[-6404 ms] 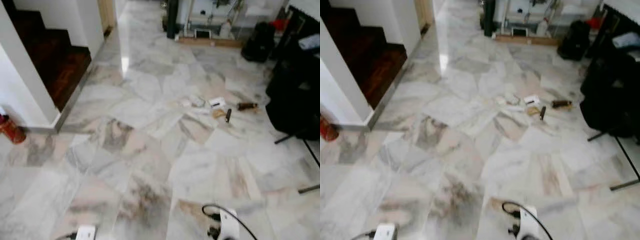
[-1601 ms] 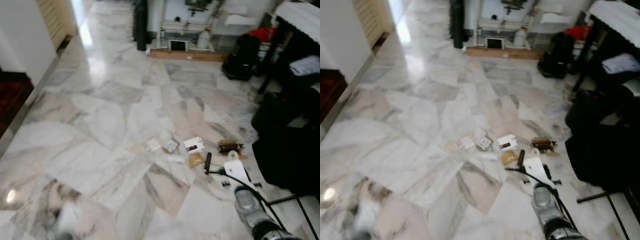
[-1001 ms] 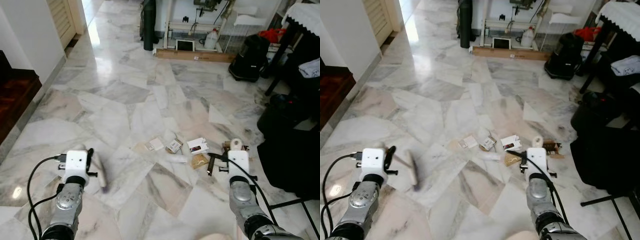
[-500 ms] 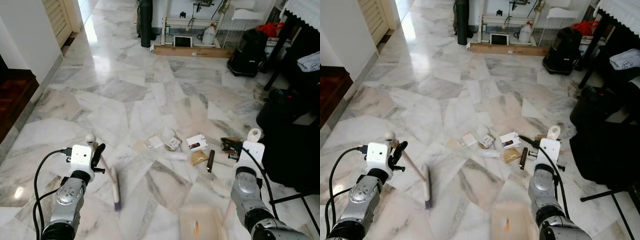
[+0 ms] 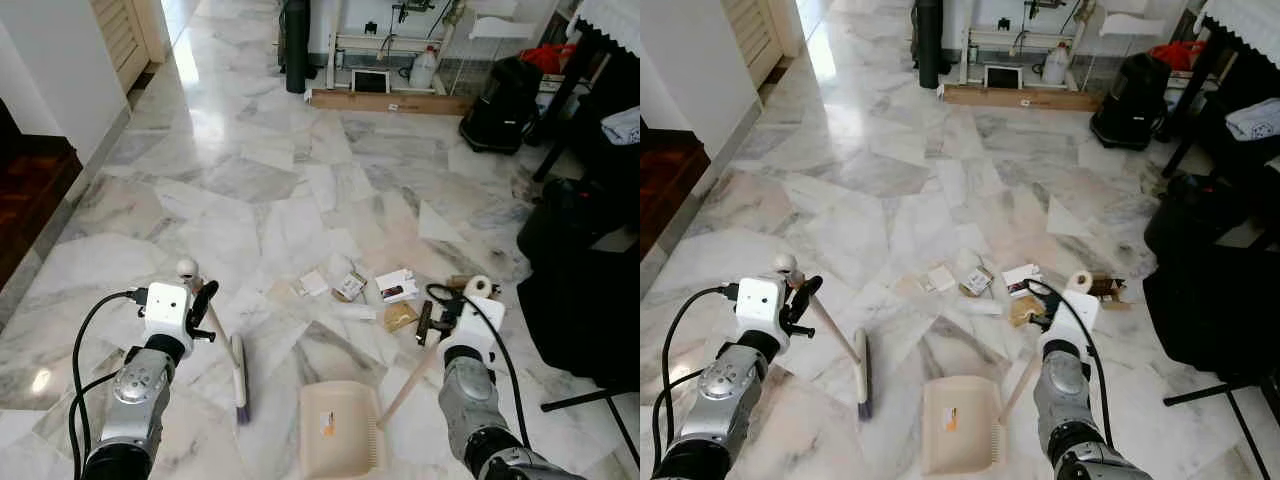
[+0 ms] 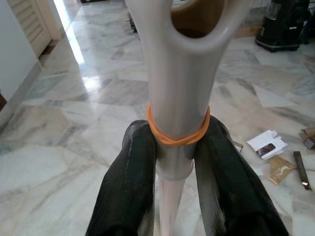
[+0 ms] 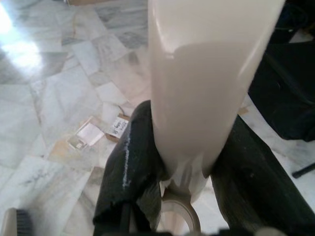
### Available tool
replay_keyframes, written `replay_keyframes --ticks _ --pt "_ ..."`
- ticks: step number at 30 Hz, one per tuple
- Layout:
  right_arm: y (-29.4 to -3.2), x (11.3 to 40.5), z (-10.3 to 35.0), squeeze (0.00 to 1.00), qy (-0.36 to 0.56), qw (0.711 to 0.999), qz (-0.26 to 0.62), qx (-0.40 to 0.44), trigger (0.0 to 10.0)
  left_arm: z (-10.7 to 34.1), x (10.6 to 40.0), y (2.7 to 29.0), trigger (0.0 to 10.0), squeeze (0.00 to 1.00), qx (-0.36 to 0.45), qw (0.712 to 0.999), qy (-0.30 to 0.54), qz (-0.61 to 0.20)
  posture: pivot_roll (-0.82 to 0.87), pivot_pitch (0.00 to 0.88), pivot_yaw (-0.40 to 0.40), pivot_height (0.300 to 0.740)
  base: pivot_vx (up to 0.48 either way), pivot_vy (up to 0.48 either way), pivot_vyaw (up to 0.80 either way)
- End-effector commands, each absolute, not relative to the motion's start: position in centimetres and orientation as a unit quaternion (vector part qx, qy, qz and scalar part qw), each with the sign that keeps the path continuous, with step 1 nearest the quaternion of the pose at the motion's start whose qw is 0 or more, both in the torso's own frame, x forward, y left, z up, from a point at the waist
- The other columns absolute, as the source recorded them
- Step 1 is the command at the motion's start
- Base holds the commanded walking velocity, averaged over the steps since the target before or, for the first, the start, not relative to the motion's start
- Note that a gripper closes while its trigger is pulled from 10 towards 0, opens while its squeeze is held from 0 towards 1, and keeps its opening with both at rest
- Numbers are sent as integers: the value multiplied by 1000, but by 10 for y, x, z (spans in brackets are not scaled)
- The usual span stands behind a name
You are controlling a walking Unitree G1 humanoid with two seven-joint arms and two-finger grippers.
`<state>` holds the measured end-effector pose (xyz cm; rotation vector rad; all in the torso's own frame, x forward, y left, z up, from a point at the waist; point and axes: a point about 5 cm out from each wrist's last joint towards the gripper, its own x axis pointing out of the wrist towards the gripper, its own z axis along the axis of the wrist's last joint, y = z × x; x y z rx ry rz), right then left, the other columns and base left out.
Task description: Sweep floor
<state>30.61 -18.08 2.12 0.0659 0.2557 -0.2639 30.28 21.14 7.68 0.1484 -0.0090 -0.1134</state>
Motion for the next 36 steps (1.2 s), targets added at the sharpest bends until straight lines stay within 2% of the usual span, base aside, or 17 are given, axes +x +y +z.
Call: replay_keyframes --ticks 1,16,36 --pt "-179 291 2 0 170 977 -123 25 10000 76 300 208 10000 0 74 995 -6 -60 97 99 -56 740 0 0 0" --pt "-173 299 11 0 150 985 -89 2 10000 76 299 206 10000 0 76 996 -6 -51 98 65 -69 740 0 0 0" --pt "-169 296 7 0 163 984 -77 -9 10000 79 303 202 10000 0 77 996 -12 -51 100 28 -71 740 0 0 -800"
